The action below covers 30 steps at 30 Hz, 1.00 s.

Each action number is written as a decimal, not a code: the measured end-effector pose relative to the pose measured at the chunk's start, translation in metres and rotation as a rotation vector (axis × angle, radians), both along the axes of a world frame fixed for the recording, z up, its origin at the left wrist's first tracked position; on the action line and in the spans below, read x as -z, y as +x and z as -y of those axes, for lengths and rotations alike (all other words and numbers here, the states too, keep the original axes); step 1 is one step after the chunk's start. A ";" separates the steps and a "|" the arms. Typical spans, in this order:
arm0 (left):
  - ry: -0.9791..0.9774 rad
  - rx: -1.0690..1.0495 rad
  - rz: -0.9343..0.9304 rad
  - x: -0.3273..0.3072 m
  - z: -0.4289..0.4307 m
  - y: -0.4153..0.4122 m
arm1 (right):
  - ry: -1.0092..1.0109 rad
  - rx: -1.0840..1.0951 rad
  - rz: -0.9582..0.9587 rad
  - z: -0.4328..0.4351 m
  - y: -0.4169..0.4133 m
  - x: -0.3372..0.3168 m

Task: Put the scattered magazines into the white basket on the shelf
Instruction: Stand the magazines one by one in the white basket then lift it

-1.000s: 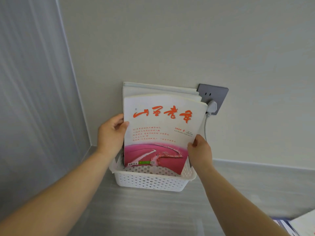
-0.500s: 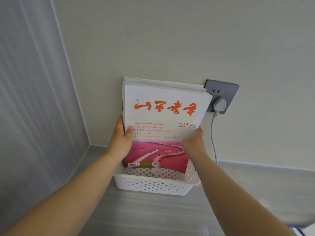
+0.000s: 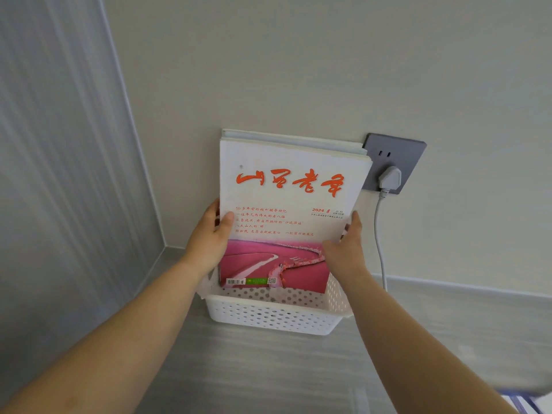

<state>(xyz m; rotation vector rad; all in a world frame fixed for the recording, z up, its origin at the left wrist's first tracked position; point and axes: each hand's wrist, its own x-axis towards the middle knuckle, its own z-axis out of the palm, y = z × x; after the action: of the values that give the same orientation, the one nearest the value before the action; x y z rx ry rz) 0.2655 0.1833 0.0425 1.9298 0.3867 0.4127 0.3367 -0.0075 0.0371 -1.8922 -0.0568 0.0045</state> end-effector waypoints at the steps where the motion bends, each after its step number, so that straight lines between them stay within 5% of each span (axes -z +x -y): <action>1: 0.009 -0.041 -0.012 0.000 -0.002 -0.007 | -0.026 0.016 0.016 0.004 -0.003 0.001; 6: 0.066 -0.186 0.060 -0.003 0.012 -0.049 | -0.191 0.040 0.056 0.029 -0.031 0.007; 14: -0.122 -0.009 0.089 -0.010 0.105 -0.123 | -0.392 0.073 0.083 0.126 -0.097 0.011; 30: -0.020 0.497 -0.155 0.041 0.356 -0.134 | -0.776 0.459 -0.178 0.447 -0.197 0.076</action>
<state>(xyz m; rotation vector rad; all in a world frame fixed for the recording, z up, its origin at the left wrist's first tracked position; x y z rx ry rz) 0.1315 -0.1726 0.0012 1.9618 0.0005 -0.0657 0.1396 -0.4545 -0.0386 -2.6267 0.5774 -0.1352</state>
